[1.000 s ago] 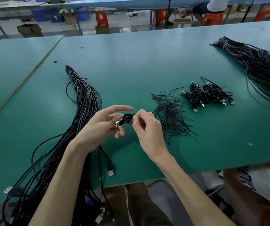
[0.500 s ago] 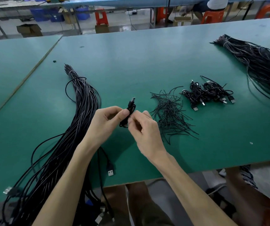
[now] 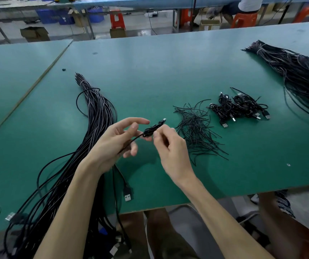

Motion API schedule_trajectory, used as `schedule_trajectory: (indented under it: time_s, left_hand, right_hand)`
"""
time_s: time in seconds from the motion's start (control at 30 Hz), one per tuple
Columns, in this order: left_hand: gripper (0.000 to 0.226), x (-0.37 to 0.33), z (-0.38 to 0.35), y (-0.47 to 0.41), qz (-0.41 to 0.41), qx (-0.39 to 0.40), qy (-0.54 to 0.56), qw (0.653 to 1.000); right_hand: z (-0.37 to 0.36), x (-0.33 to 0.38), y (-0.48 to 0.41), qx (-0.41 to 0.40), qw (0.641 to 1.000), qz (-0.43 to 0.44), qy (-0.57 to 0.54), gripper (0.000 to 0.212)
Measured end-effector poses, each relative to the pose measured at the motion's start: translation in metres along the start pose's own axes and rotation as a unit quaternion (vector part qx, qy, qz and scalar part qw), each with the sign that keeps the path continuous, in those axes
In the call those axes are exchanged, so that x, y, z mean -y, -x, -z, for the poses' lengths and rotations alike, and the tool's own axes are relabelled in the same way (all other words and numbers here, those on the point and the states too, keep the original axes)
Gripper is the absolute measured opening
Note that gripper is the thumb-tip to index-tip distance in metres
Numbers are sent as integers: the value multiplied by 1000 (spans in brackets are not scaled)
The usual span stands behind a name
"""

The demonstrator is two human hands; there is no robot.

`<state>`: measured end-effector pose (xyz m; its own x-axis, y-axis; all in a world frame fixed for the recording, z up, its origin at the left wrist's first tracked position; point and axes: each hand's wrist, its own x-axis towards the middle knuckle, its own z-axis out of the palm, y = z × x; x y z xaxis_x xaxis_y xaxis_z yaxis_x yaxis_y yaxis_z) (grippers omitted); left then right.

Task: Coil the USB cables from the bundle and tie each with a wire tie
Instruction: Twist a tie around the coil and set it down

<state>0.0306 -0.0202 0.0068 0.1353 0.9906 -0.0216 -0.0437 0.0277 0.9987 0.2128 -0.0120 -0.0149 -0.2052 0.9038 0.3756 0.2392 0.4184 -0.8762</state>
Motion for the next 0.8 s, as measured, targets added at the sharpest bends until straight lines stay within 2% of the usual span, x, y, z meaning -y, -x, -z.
schedule_trajectory:
  time_s: [0.1, 0.2, 0.4, 0.5, 0.6, 0.7, 0.8]
  left_hand:
    - [33, -1, 2, 1, -23, 63, -6, 998]
    - [40, -1, 1, 1, -58, 77, -47, 994]
    - [34, 2, -3, -1, -123, -27, -120, 985]
    - [30, 2, -8, -4, -148, -19, -125, 981]
    - [22, 2, -17, -5, -143, -46, -110, 983]
    - [25, 5, -16, -6, -149, -101, -209, 961]
    - [20, 5, -12, -9, -84, -116, -183, 973]
  right_hand:
    - [1, -2, -3, -13, 997, -51, -51, 27]
    - [1, -3, -5, -19, 993, -74, -94, 28]
    - [1, -4, -5, 2, 996, -56, -64, 31]
    - [2, -1, -4, 20, 998, -43, -37, 30]
    - [0, 3, -1, 21, 1000, -5, 5, 30]
    - [-6, 6, 1, 46, 994, 60, 73, 28]
    - [-8, 5, 3, 50, 984, 110, 129, 28]
